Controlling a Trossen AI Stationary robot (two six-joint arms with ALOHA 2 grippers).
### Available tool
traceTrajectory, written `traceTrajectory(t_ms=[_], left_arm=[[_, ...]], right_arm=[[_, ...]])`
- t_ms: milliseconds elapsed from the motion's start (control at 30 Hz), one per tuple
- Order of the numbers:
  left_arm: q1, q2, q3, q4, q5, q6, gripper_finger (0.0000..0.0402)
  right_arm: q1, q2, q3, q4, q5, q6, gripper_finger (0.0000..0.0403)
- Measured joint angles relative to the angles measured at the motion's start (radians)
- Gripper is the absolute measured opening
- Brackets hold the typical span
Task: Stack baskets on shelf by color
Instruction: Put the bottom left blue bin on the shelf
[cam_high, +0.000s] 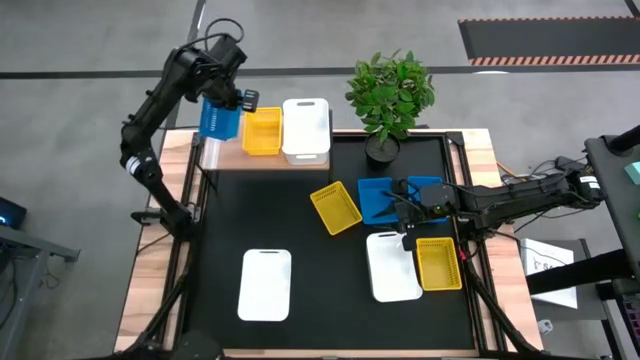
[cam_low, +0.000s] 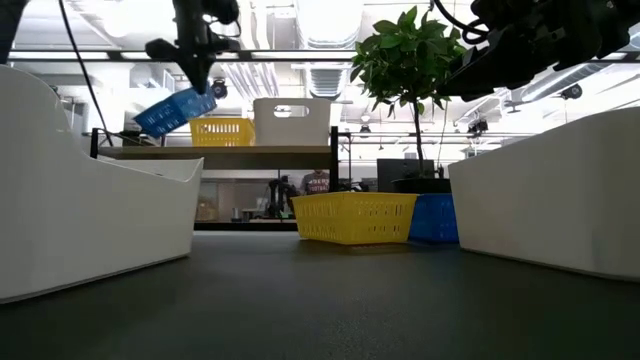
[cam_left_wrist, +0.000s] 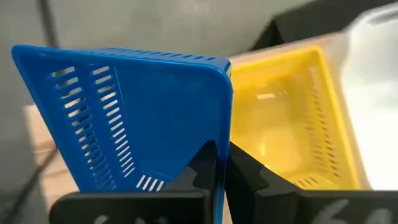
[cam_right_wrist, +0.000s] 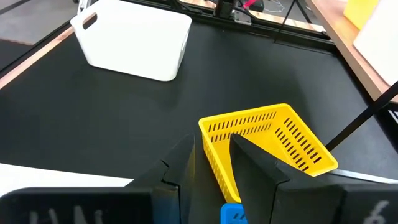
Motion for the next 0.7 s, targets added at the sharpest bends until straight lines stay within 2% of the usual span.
traceTrajectory(t_ms=[100,433,700], left_arm=[[0.000,0.019,0.000,0.000,0.041,-0.001,0.0000],[0.045,0.029,-0.008,0.000,0.040,-0.025,0.0000],[0.066,0.029,-0.088,0.000,0.051,-0.023,0.0000]], right_arm=[[0.000,0.000,0.000,0.000,0.000,-0.003,0.0093],[0.000,0.000,0.000,0.001,0.000,-0.001,0.0093],[0.000,0.000,0.000,-0.001,0.000,0.016,0.0093]])
